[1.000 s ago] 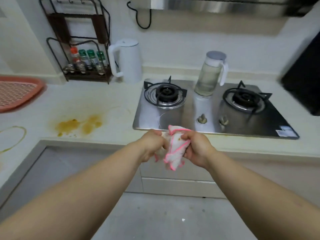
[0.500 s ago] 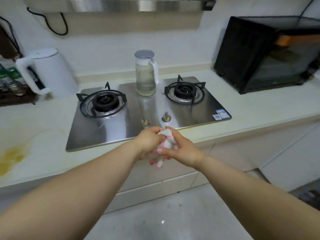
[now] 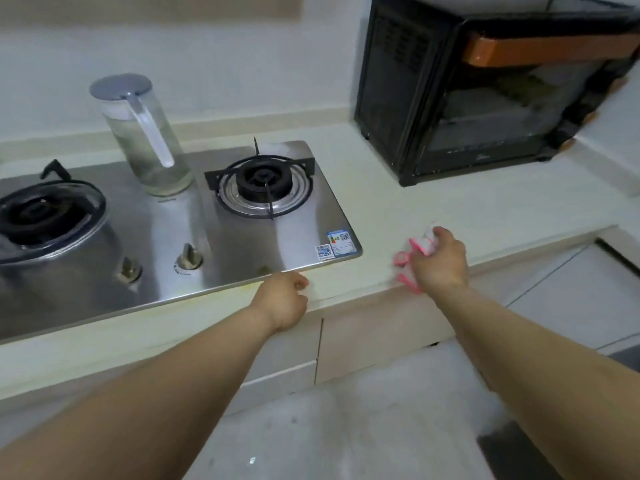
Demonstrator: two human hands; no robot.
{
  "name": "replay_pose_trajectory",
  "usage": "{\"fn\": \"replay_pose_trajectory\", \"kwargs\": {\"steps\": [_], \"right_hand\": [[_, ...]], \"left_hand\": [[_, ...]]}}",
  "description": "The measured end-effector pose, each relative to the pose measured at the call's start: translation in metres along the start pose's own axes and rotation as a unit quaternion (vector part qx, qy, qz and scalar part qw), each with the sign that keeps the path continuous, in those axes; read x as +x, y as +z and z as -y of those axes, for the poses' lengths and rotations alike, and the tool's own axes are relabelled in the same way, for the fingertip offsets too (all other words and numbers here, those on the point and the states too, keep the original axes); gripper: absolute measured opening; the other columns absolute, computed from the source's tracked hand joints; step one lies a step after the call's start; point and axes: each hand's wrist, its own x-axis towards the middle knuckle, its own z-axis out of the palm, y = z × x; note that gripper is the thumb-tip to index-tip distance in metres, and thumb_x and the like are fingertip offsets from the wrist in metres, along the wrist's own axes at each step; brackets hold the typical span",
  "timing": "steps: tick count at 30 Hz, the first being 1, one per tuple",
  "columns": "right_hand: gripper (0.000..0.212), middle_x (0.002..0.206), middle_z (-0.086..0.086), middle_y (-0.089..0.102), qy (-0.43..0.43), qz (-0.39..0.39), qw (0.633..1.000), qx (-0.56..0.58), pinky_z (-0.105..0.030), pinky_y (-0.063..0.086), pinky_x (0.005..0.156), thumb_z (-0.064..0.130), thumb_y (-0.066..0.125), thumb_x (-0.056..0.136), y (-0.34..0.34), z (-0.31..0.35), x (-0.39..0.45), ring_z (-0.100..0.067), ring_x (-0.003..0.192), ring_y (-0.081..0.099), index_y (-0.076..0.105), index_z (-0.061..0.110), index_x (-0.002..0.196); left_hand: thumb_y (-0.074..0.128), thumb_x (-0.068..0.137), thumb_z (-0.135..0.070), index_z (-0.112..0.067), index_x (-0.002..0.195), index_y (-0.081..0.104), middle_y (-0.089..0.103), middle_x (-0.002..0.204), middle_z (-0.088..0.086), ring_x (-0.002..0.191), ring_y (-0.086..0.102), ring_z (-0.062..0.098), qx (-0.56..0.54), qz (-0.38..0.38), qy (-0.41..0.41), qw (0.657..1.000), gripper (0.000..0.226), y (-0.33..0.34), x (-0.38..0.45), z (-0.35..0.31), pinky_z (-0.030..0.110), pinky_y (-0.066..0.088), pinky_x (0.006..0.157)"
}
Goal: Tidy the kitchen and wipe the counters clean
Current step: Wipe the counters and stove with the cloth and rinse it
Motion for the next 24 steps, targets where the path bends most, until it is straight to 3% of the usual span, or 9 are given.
{"fn": "replay_pose_trajectory", "kwargs": {"steps": [2, 4, 6, 9, 14, 17, 20, 22, 24], "right_hand": [[0.040, 0.124, -0.015, 0.054, -0.028, 0.060, 0.978, -0.196, -0.045, 0.054, 0.080, 0.021, 0.055, 0.087, 0.011, -0.015, 0.018, -0.036, 0.106, 0.058, 0.049, 0.025, 0.126], [0.048, 0.135, -0.016, 0.039, -0.040, 0.032, 0.947, -0.316, -0.043, 0.038, 0.101, 0.038, 0.052, 0.093, 0.020, -0.023, 0.025, -0.038, 0.120, 0.041, 0.043, 0.021, 0.136], [0.045, 0.133, -0.015, 0.038, -0.042, 0.032, 0.954, -0.294, -0.041, 0.036, 0.099, 0.036, 0.053, 0.092, 0.032, -0.020, 0.015, -0.038, 0.120, 0.041, 0.046, 0.021, 0.133], [0.038, 0.125, -0.010, 0.048, -0.127, 0.116, 0.955, -0.242, -0.035, 0.042, 0.092, 0.025, 0.061, 0.084, 0.064, -0.001, -0.032, -0.033, 0.115, 0.050, 0.059, 0.025, 0.122], [0.042, 0.128, -0.003, 0.048, -0.239, 0.221, 0.919, -0.224, -0.031, 0.040, 0.099, 0.024, 0.063, 0.082, 0.114, 0.024, -0.081, -0.026, 0.120, 0.043, 0.059, 0.032, 0.123], [0.041, 0.128, -0.006, 0.048, -0.209, 0.136, 0.923, -0.293, -0.033, 0.041, 0.096, 0.019, 0.057, 0.084, 0.093, 0.010, -0.054, -0.031, 0.116, 0.044, 0.058, 0.031, 0.123], [0.039, 0.130, -0.017, 0.042, -0.083, 0.038, 0.940, -0.328, -0.038, 0.037, 0.099, 0.026, 0.055, 0.088, 0.064, -0.003, -0.029, -0.037, 0.117, 0.041, 0.054, 0.026, 0.127], [0.032, 0.128, -0.015, 0.041, -0.076, 0.038, 0.940, -0.332, -0.038, 0.038, 0.094, 0.027, 0.055, 0.088, 0.078, 0.005, -0.039, -0.036, 0.116, 0.041, 0.056, 0.028, 0.120], [0.030, 0.124, -0.009, 0.044, -0.140, 0.088, 0.933, -0.318, -0.031, 0.037, 0.084, 0.022, 0.056, 0.085, 0.116, 0.023, -0.068, -0.031, 0.114, 0.045, 0.058, 0.026, 0.114]], "left_hand": [[0.055, 0.087, -0.010, -0.015, 0.126, 0.059, 0.054, 0.133, 0.004, 0.120, 0.053, 0.021, 0.026, -0.012, 0.002, 1.000, 0.039, 0.003, 0.002, 0.005, 0.023, 0.037, 0.103], [0.053, 0.088, -0.007, -0.016, 0.123, 0.062, 0.055, 0.130, 0.003, 0.117, 0.054, 0.020, 0.015, -0.037, 0.013, 0.999, 0.037, 0.004, 0.001, 0.012, 0.023, 0.037, 0.103], [0.050, 0.087, -0.004, -0.015, 0.121, 0.063, 0.056, 0.127, 0.003, 0.117, 0.053, 0.022, 0.012, -0.092, 0.024, 0.995, 0.038, 0.003, 0.001, 0.022, 0.022, 0.035, 0.102], [0.047, 0.082, 0.000, -0.017, 0.130, 0.055, 0.049, 0.134, 0.005, 0.123, 0.041, 0.027, 0.071, -0.160, 0.020, 0.984, 0.052, -0.009, 0.008, 0.036, 0.027, 0.030, 0.105], [0.041, 0.081, -0.001, -0.018, 0.142, 0.042, 0.030, 0.154, 0.002, 0.140, 0.023, 0.027, 0.128, -0.082, -0.009, 0.988, 0.063, -0.028, 0.015, 0.054, 0.032, 0.022, 0.116], [0.041, 0.081, 0.001, -0.017, 0.144, 0.040, 0.026, 0.156, 0.001, 0.141, 0.021, 0.025, 0.136, -0.067, 0.007, 0.988, 0.065, -0.034, 0.012, 0.063, 0.032, 0.021, 0.117], [0.040, 0.082, 0.001, -0.019, 0.145, 0.036, 0.021, 0.157, -0.002, 0.143, 0.018, 0.023, 0.142, -0.061, 0.009, 0.988, 0.067, -0.038, 0.005, 0.071, 0.032, 0.019, 0.118], [0.041, 0.082, 0.000, -0.019, 0.145, 0.036, 0.021, 0.157, -0.001, 0.142, 0.018, 0.023, 0.141, -0.069, 0.012, 0.988, 0.066, -0.040, 0.002, 0.078, 0.032, 0.019, 0.118], [0.041, 0.083, 0.000, -0.017, 0.144, 0.039, 0.025, 0.156, 0.001, 0.141, 0.021, 0.025, 0.137, -0.092, 0.008, 0.986, 0.063, -0.043, -0.001, 0.089, 0.030, 0.019, 0.117]]}}
